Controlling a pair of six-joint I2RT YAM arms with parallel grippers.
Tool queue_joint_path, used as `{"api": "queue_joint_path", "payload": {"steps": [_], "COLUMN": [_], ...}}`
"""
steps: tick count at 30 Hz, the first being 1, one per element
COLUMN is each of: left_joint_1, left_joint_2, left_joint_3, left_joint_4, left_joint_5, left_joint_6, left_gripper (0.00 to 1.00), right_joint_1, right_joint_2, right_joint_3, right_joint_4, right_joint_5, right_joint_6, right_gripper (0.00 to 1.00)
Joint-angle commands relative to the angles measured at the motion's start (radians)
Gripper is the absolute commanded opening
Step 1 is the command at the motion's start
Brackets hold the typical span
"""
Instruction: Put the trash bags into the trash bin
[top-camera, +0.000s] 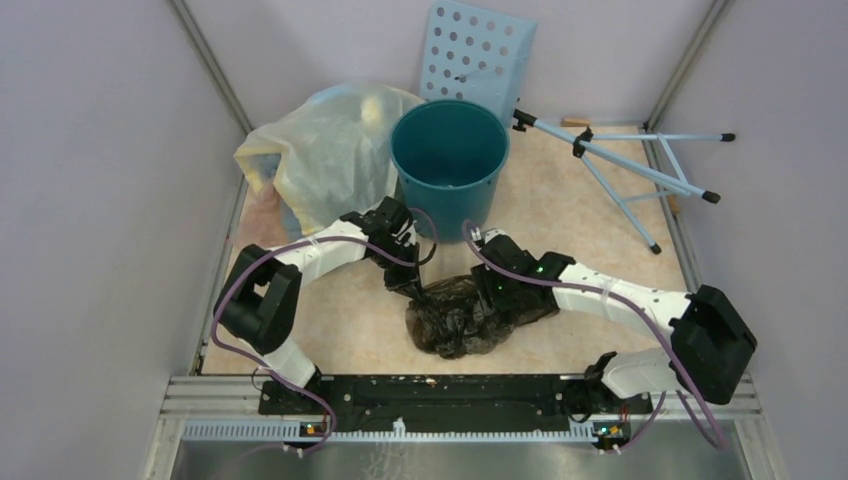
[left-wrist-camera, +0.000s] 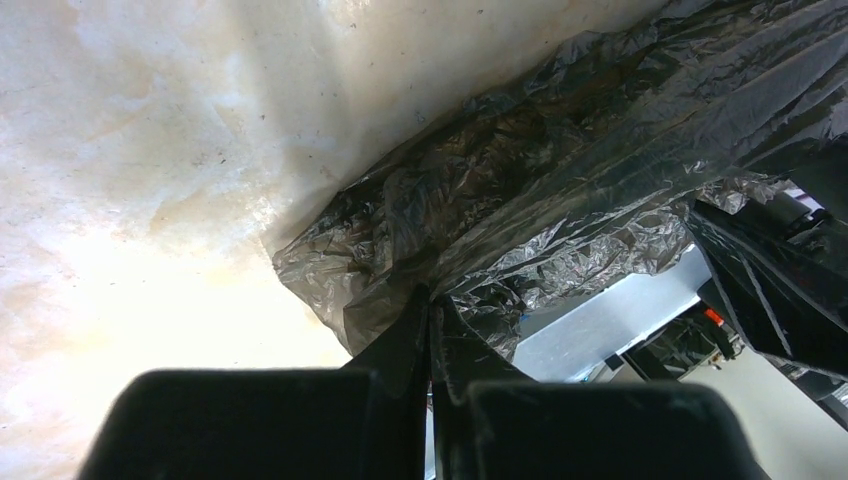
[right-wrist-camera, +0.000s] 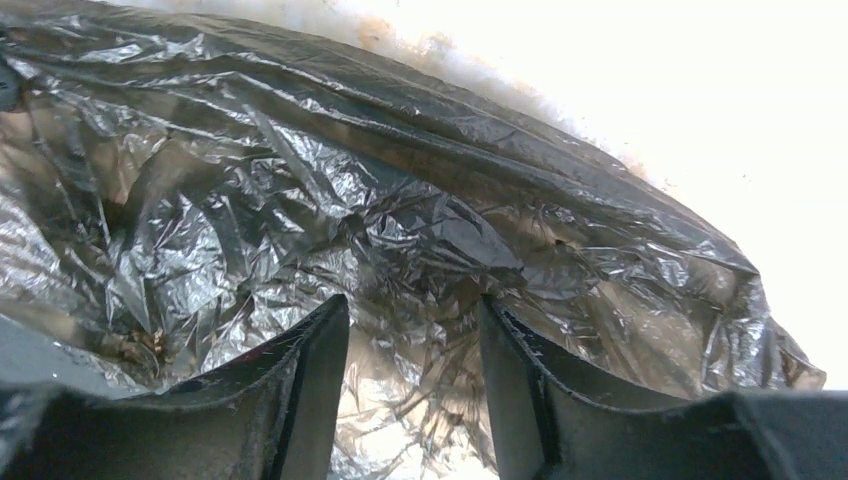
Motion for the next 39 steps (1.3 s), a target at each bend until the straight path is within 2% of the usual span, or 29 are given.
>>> {"api": "queue_joint_path", "payload": {"steps": [1,3,5,11,14,19,21,24,27,32,34,36,39], "left_joint_1": [0.009,0.014,0.028,0.058,0.07,0.074,0.073,0.074,0.074,0.073,0.074,0.073,0.073], "left_joint_2": [-0.004,-0.006,-0.024,-0.06,-0.062,-0.065,-0.073,-0.1,-0.148,-0.311,-0.392,-0.473,-0.581], "left_joint_3": [0.029,0.023,0.014,-0.014,-0.023,-0.019,-0.02,-0.026,-0.048,-0.086,-0.098,-0.111,-0.142], "left_joint_4": [0.004,0.005,0.0,-0.015,-0.025,-0.043,-0.045,-0.046,-0.032,-0.015,-0.026,-0.047,-0.059], "left_joint_5": [0.012,0.011,0.005,-0.016,-0.019,-0.018,-0.013,-0.016,-0.005,0.001,-0.013,-0.036,-0.064], "left_joint_6": [0.025,0.025,0.03,0.049,0.064,0.077,0.077,0.078,0.082,0.087,0.091,0.091,0.086], "left_gripper": [0.0,0.0,0.0,0.0,0.0,0.0,0.0,0.0,0.11,0.49,0.67,0.78,0.85], "right_joint_1": [0.007,0.007,0.007,-0.011,-0.133,-0.355,-0.391,-0.402,-0.404,-0.413,-0.413,-0.414,-0.413], "right_joint_2": [0.037,0.021,-0.065,-0.327,-0.426,-0.469,-0.463,-0.465,-0.475,-0.49,-0.51,-0.539,-0.557], "right_joint_3": [0.007,-0.011,-0.003,0.039,0.037,0.06,0.076,0.093,0.068,0.019,-0.005,-0.013,0.017], "right_joint_4": [0.081,0.109,0.078,0.032,0.039,0.038,0.032,0.031,0.038,0.039,0.076,0.103,0.051], "right_joint_5": [-0.062,-0.109,-0.082,0.0,-0.072,-0.27,-0.302,-0.268,-0.203,-0.155,-0.153,-0.136,-0.079], "right_joint_6": [0.027,0.033,0.068,0.12,0.152,0.237,0.285,0.366,0.446,0.636,0.698,0.757,0.846], "right_gripper": [0.47,0.36,0.0,0.0,0.0,0.0,0.0,0.0,0.0,0.0,0.0,0.0,0.0]}}
